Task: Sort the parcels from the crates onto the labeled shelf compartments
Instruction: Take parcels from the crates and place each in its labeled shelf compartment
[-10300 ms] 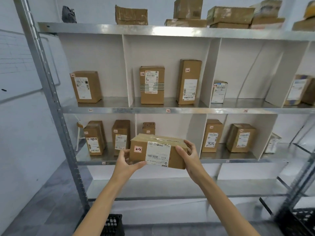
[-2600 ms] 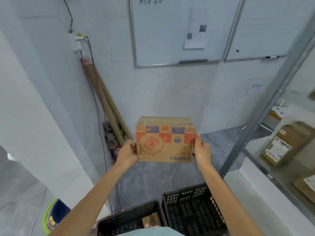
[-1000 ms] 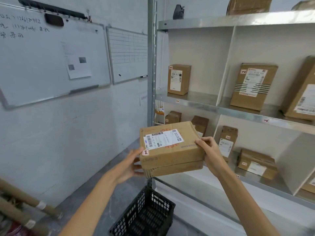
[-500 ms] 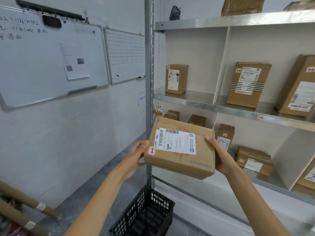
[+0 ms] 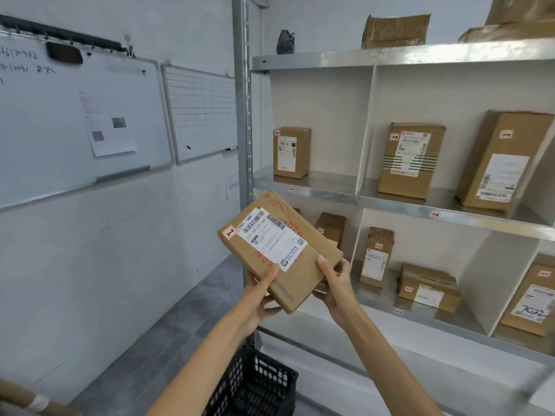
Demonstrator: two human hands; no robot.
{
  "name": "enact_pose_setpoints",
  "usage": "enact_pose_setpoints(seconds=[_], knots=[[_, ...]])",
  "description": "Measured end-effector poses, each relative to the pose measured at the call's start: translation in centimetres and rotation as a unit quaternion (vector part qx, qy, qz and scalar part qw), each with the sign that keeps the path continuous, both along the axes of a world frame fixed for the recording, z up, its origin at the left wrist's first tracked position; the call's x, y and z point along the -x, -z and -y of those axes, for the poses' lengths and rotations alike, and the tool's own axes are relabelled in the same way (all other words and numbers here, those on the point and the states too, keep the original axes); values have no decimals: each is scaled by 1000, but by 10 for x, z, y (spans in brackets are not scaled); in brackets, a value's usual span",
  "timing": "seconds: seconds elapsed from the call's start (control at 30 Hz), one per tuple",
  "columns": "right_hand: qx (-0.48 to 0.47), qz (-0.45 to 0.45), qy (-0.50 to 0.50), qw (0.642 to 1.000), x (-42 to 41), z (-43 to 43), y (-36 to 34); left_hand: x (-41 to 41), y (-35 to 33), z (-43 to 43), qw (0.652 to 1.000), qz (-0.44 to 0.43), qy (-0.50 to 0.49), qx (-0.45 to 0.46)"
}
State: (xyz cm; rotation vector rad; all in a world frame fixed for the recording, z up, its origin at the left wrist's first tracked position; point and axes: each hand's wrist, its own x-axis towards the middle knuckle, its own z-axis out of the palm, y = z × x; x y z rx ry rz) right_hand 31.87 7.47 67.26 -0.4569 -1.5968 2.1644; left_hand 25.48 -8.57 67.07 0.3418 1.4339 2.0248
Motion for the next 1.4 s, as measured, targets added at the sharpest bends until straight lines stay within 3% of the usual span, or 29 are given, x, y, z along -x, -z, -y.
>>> enact_pose_setpoints(seconds=[0.13, 0.37, 0.77, 1.1, 1.3, 1.4], knots=[[-149, 38, 27, 988, -1, -13, -7, 10, -10, 2, 999, -48, -8, -1], [-282, 14, 19, 959, -16, -29, -32, 25, -31, -10, 995, -97, -9, 32], [-296, 24, 41, 954, -29, -39, -26, 36, -46, -40, 966, -230, -103, 56], [-351, 0, 73, 933, 34, -76, -50, 98, -67, -92, 959, -237, -139, 63], [-422, -33, 98, 901, 91, -124, -92, 150, -101, -150, 952, -263, -155, 22], [-455, -47, 105, 883, 119, -146, -106, 173, -115, -176, 958, -233, -167, -4]])
